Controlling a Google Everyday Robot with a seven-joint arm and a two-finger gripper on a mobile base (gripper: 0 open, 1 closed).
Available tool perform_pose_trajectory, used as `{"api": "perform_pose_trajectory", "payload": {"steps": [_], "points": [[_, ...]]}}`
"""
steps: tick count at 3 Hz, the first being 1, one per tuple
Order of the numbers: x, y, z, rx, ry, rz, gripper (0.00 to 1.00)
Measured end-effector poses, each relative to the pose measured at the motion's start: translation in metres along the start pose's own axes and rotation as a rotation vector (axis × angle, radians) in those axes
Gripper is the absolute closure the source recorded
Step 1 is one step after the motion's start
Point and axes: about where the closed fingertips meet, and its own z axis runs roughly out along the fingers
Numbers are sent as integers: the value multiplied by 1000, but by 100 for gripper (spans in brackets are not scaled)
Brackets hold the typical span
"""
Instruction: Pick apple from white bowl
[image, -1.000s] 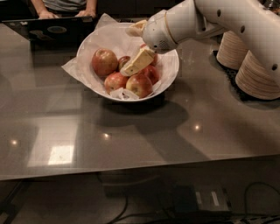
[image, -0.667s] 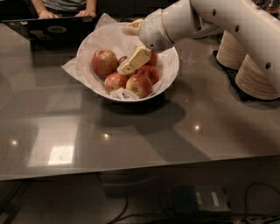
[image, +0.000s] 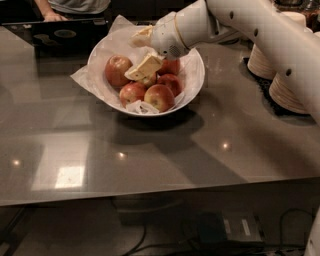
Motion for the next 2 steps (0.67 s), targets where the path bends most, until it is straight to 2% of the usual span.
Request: {"api": "perform_pose_trajectory", "payload": {"steps": [2], "points": [[4, 2, 18, -43, -17, 19, 36]]}}
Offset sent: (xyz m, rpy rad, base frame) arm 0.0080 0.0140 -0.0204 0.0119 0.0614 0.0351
